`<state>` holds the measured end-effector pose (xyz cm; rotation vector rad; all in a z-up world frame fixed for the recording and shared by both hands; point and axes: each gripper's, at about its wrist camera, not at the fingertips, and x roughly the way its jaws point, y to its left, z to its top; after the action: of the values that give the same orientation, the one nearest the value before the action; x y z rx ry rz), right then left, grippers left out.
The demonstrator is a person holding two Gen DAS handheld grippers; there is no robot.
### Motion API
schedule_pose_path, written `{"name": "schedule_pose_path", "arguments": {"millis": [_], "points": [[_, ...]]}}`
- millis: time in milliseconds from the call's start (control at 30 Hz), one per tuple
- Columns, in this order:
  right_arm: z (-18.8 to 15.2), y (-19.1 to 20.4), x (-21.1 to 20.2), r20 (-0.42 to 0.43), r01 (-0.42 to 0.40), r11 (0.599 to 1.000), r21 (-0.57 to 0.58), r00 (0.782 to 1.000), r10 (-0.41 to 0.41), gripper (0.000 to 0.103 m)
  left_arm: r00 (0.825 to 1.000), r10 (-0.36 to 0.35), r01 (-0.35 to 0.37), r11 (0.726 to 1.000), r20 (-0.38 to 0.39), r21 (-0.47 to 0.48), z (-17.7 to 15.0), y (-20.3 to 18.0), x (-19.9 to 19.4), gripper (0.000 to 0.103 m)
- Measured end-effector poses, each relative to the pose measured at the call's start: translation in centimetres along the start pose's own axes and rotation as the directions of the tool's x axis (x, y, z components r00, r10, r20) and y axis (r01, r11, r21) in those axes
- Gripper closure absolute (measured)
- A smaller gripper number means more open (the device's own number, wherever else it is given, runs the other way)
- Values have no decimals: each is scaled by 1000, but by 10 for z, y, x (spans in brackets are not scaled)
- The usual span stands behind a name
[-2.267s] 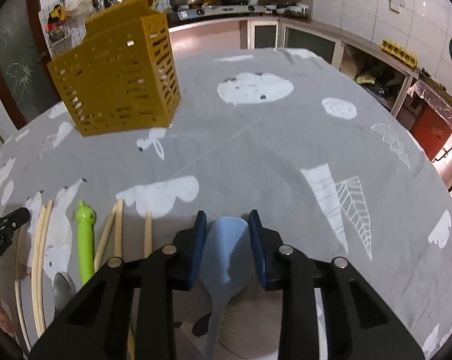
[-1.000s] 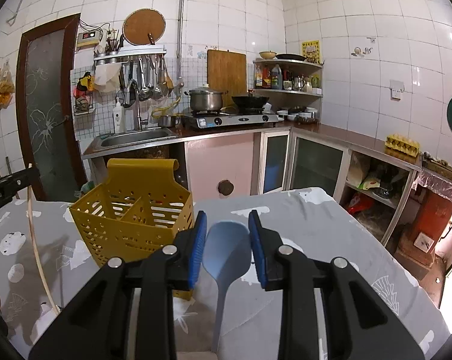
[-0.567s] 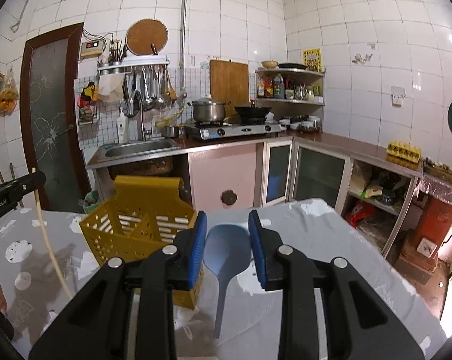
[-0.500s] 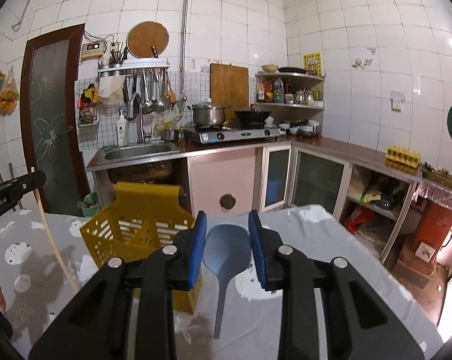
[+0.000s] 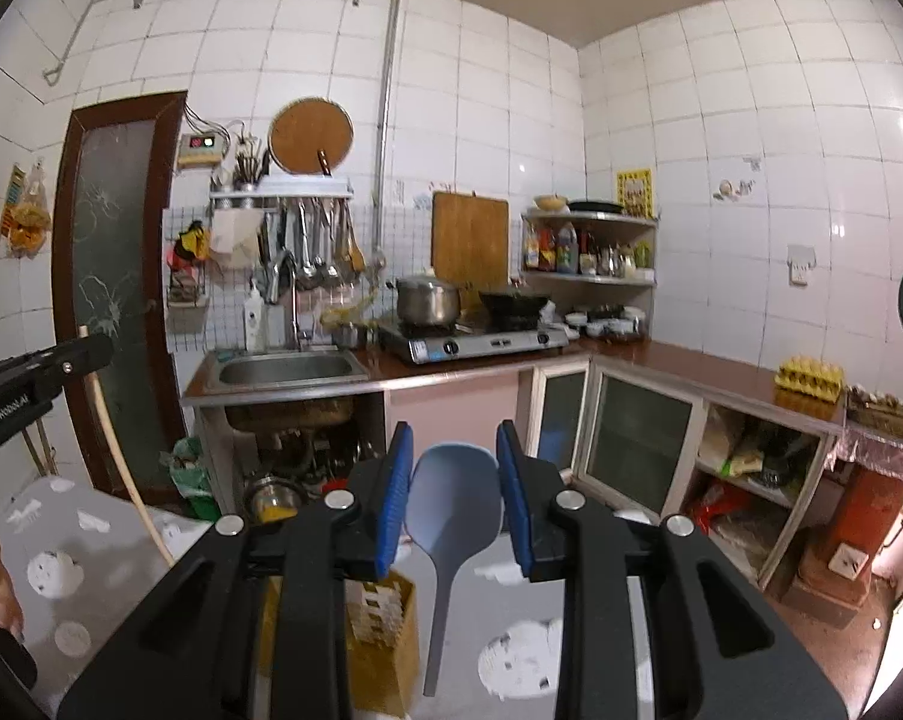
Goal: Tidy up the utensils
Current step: 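Carry the chopstick in left tool while right tool carries the spatula to the yellow holder, then open left tool over the holder while right tool drops the spatula into it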
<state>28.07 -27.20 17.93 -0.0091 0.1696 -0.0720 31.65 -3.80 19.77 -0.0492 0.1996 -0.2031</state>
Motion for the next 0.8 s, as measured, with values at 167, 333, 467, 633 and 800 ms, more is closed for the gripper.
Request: {"name": "schedule_pose_path", "arguments": {"millis": [167,333,467,633,800], "points": [[23,12,12,20,-24,1000,11,1000,24,74,999,-15,15,1000,38,-20,21,-5,0,99],[18,23,34,4,-40,999,18,999,40,74,1000,-13,13,1000,22,-12,16,-14,20,99],[-8,32,53,-34,-38,999,-6,999,38,74,999,-5,4,1000,-41,-22,-8,-10,47,99],[-42,35,74,-94,-46,998,-38,995,42,74,991,26,-27,1000,-132,-2,-44,-2,78,99],[-65,30,90,-158,-29,999,-33,987,23,74,980,49,-52,999,-191,-9,-66,9,88,98]]}}
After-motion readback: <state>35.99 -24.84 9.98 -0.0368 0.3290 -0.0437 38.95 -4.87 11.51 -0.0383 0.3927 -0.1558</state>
